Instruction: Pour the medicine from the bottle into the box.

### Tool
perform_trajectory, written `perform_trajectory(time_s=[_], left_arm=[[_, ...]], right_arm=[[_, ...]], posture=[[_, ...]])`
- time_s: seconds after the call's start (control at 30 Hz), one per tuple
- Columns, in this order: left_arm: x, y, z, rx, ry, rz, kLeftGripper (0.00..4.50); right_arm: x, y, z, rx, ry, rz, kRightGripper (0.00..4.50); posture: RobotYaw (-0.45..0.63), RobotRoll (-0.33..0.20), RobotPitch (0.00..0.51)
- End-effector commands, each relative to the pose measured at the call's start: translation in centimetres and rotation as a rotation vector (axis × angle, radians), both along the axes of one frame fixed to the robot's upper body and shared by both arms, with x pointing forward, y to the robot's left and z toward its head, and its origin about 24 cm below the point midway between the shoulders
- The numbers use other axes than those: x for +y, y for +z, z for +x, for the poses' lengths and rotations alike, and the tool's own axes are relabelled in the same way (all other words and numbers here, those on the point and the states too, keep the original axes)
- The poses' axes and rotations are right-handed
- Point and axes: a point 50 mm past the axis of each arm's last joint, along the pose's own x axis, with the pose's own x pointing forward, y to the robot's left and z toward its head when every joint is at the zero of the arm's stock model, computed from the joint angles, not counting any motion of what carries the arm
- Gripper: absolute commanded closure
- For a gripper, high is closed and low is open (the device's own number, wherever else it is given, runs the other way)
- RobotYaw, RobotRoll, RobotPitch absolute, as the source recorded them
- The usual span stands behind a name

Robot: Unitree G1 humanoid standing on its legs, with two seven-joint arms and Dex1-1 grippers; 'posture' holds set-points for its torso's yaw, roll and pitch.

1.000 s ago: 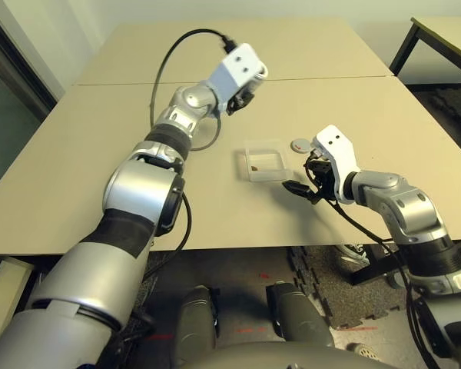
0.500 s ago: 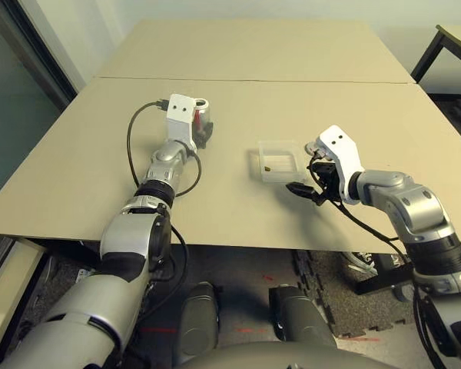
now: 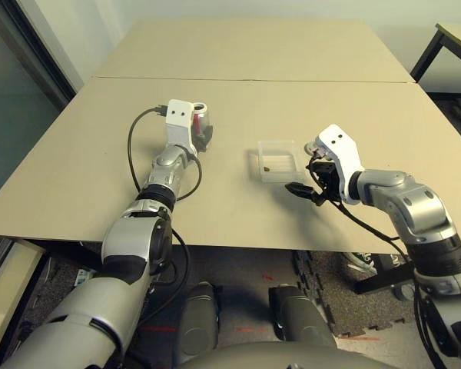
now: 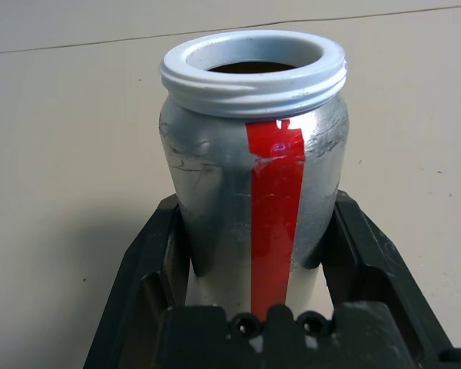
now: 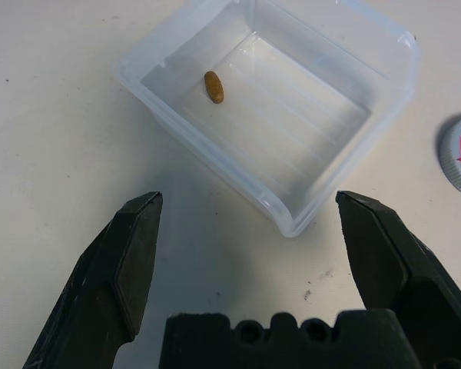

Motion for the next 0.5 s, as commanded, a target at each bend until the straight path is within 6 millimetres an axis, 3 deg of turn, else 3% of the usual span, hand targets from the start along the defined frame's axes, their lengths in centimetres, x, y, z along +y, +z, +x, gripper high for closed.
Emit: perform_trajectory(time_s=[0.03,0.2,0.5], left_arm=[[0.26,-0.51,-0.22,0.008,-0.002,0.030,1.76],[0.20,-0.50,-0.24,0.003,-0.012,0.036,0.14],[0.11,-0.92,-0.48,-0.001,-0.019,0.039,0.04]], right_arm=[[-0.06,0.20,-0.01,0.000,0.000,-0.001,0.00],[-0.02,0.28,0.09,-0.005,0.000,0.001,0.00],[-0.19,0.36,0.09,-0.008,0.000,-0.003,0.00]], posture=[[-0.16,0.000,0.098],[-0.16,0.000,0.095],[-0.16,0.000,0.091]])
